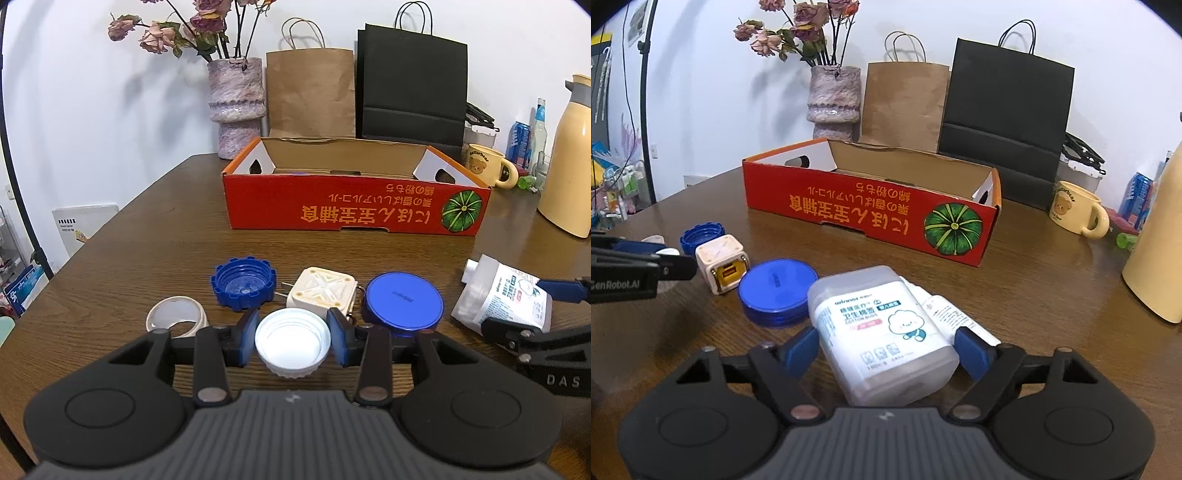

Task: Organize rigid objects
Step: 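Grasp the white cotton-swab box with the right gripper while the left holds the white cap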

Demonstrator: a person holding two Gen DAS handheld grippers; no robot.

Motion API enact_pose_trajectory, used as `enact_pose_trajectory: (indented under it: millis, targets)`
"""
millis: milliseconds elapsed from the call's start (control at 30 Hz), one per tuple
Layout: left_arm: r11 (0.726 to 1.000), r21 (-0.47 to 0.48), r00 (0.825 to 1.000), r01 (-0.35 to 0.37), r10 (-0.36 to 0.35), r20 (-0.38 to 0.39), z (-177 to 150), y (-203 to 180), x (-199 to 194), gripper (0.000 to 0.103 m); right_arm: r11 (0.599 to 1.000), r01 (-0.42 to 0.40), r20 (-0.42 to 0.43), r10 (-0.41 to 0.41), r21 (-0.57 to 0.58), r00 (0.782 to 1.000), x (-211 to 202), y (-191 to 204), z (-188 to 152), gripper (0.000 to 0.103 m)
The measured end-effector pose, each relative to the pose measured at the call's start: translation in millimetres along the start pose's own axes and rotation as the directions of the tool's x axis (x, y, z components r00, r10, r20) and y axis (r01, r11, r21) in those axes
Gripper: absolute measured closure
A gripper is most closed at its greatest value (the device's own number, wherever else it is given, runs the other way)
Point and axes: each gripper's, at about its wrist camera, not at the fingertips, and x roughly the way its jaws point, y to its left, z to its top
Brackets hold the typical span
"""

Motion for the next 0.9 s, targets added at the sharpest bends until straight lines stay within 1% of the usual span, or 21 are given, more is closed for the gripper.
enact_pose_trajectory:
  millis: [67,133,200,400,567,733,900]
  targets:
    - [1.0,-0.004,1.0,0.003,-0.003,0.0,0.0,1.4,0.2,0.062,1.0,0.005,-0.007,-0.005,-0.003,1.0,-3.2,3.3,-1.6,0.027]
    - [1.0,-0.004,1.0,0.004,-0.004,0.001,0.1,2.0,0.1,0.062,1.0,-0.013,-0.017,0.013,-0.009,1.0,-4.1,8.0,-2.8,0.027]
    - [1.0,-0.004,1.0,0.007,-0.007,0.003,0.0,2.7,-0.6,0.062,1.0,-0.011,-0.022,0.011,-0.019,1.0,-2.5,11.1,-2.5,0.027]
    - [1.0,-0.014,1.0,0.007,-0.007,0.009,1.7,8.1,-0.8,0.062,1.0,-0.027,-0.026,0.027,0.004,0.999,8.0,9.9,6.0,0.026]
    - [1.0,-0.018,1.0,0.01,-0.01,0.009,3.8,9.4,-0.6,0.062,0.999,-0.04,-0.049,0.04,0.007,0.998,21.7,9.0,12.6,0.027]
    - [1.0,-0.019,1.0,0.01,-0.009,0.014,6.3,11.2,-0.2,0.062,0.999,-0.047,-0.041,0.048,0.016,0.998,21.7,10.2,12.3,0.037]
    - [1.0,-0.02,1.0,0.007,-0.007,0.016,9.1,12.6,0.5,0.062,1.0,-0.026,-0.017,0.026,0.009,1.0,18.0,14.0,11.1,0.037]
